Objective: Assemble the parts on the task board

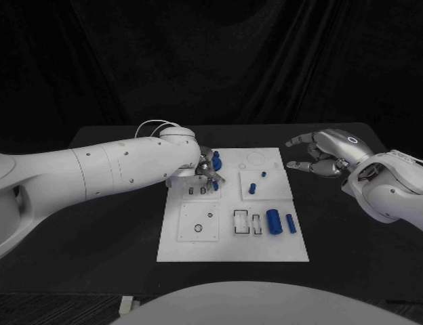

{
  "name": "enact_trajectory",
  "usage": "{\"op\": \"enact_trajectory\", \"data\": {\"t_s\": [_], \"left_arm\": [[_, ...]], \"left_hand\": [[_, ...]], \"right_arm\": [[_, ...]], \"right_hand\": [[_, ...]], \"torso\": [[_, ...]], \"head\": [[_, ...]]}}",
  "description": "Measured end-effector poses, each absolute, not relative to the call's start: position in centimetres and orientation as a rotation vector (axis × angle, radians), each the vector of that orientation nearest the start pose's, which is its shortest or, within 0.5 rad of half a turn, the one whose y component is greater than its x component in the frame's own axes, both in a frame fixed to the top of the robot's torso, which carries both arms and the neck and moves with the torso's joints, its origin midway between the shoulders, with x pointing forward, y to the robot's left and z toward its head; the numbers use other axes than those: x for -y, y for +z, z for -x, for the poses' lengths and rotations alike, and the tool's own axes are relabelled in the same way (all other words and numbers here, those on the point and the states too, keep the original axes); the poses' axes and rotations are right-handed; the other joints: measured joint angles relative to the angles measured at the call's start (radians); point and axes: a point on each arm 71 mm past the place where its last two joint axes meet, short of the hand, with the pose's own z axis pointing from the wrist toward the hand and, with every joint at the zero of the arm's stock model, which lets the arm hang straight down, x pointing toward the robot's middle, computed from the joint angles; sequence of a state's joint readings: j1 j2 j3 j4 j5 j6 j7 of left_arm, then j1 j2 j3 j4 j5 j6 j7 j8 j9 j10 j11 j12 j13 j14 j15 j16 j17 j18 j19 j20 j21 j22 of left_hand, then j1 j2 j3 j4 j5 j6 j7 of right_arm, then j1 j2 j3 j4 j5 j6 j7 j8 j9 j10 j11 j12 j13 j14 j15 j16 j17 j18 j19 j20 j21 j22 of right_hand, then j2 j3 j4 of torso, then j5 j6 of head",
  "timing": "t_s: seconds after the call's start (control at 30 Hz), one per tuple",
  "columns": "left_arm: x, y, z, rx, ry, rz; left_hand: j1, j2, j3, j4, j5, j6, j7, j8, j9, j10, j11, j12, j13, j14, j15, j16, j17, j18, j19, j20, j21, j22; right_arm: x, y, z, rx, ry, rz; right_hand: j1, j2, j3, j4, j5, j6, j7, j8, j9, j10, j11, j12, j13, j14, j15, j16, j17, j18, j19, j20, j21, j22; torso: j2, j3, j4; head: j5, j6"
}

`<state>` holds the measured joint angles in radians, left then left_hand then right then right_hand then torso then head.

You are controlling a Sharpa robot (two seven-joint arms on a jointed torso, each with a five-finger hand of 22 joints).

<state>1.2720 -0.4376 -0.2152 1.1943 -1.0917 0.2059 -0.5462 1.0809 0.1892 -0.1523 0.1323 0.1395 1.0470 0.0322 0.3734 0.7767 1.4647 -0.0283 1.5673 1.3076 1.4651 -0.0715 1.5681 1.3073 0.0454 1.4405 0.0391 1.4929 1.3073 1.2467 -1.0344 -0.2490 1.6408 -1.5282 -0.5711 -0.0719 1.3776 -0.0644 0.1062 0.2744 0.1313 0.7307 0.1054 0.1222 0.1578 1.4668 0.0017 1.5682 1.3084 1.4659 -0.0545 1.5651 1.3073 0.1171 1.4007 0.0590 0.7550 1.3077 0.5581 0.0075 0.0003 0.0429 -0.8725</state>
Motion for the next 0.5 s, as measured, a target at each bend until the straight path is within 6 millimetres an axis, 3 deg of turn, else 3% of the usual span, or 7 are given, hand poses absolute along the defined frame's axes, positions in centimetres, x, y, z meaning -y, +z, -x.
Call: {"op": "enact_trajectory", "data": {"t_s": [0.5], "left_arm": [[-10.56, -26.65, -50.88, -2.434, -0.266, -0.08]], "left_hand": [[0.01, 0.002, 0.028, -0.022, 0.019, 0.0, 0.0, -0.016, 0.012, 0.0, 0.0, 0.0, 0.0, 0.0, 0.0, 0.0, 0.0, 0.0, -0.007, 0.0, -0.004, 0.0]], "right_arm": [[26.02, -21.11, -43.67, -1.565, 0.563, 0.186]], "right_hand": [[-0.004, 0.004, 0.0, 0.0, 0.0, 0.007, 0.0, 0.0, 0.0, 0.0, 0.0, 0.0, 0.0, 0.0, 0.0, 0.0, 0.0, 0.0, 0.0, 0.0, 0.0, 0.0]], "torso": [[-0.001, -0.0003, 0.0024]], "head": [[0.002, 0.0]]}}
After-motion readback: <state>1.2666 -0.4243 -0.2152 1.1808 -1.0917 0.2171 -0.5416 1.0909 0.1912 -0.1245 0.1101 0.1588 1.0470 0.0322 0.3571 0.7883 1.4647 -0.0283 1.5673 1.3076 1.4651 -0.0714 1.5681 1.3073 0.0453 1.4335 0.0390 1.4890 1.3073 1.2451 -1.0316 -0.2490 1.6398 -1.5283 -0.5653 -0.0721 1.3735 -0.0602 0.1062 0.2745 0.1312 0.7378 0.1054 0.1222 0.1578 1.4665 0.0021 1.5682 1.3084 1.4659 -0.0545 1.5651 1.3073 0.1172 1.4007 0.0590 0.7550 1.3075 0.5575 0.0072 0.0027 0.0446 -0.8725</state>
